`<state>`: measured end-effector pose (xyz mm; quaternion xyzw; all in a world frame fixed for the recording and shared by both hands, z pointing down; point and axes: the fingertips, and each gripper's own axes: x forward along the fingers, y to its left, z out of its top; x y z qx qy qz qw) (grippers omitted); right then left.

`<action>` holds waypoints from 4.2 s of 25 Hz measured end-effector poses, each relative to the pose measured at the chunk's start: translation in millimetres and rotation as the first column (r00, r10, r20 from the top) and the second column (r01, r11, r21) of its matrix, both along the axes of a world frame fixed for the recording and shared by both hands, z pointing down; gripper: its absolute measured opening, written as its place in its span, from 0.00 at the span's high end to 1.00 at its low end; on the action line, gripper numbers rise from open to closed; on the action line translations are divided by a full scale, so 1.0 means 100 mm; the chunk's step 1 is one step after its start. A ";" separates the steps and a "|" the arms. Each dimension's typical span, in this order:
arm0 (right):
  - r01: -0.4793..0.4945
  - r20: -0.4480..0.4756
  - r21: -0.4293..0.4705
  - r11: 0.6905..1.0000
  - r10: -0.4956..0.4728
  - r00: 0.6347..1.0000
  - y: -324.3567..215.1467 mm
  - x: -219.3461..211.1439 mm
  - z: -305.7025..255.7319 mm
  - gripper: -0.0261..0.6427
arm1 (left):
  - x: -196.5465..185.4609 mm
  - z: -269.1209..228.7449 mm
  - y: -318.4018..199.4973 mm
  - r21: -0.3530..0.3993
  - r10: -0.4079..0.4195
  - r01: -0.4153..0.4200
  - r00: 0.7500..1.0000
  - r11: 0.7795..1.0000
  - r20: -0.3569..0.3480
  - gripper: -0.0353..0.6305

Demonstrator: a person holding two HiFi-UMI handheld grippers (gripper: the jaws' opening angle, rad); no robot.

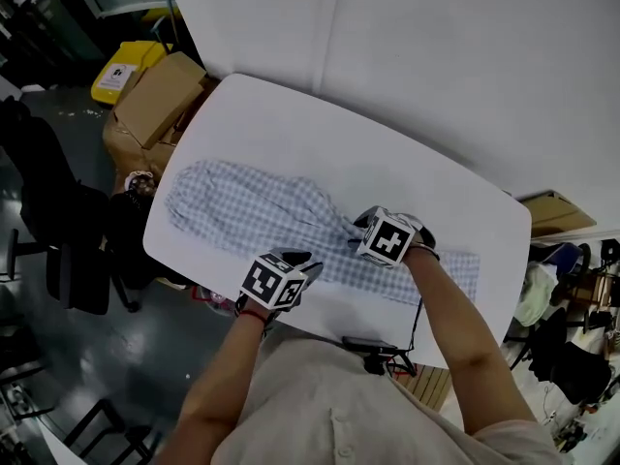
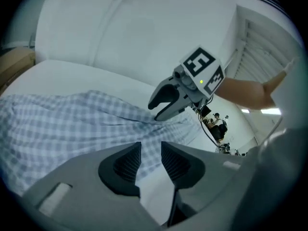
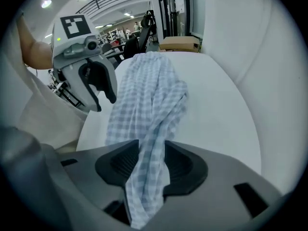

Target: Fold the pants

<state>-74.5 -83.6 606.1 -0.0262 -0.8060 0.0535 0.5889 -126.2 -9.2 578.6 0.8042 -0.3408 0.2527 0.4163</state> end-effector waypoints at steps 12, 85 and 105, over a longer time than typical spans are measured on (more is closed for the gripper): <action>-0.048 -0.036 -0.042 0.998 0.046 0.998 -0.55 0.16 0.15 0.92 | 0.28 0.66 0.17 -0.162 0.071 -0.051 0.990 0.985 0.119 0.76; -0.616 0.010 0.085 0.783 0.617 0.787 -0.13 4.46 0.33 0.82 | 4.82 0.60 0.43 -0.202 0.613 -0.593 0.788 0.780 0.054 0.81; -1.000 -0.013 0.001 0.011 1.000 0.011 1.03 4.72 0.49 0.88 | 4.27 -0.04 -0.06 -0.210 0.299 -0.351 0.923 0.912 -0.241 0.82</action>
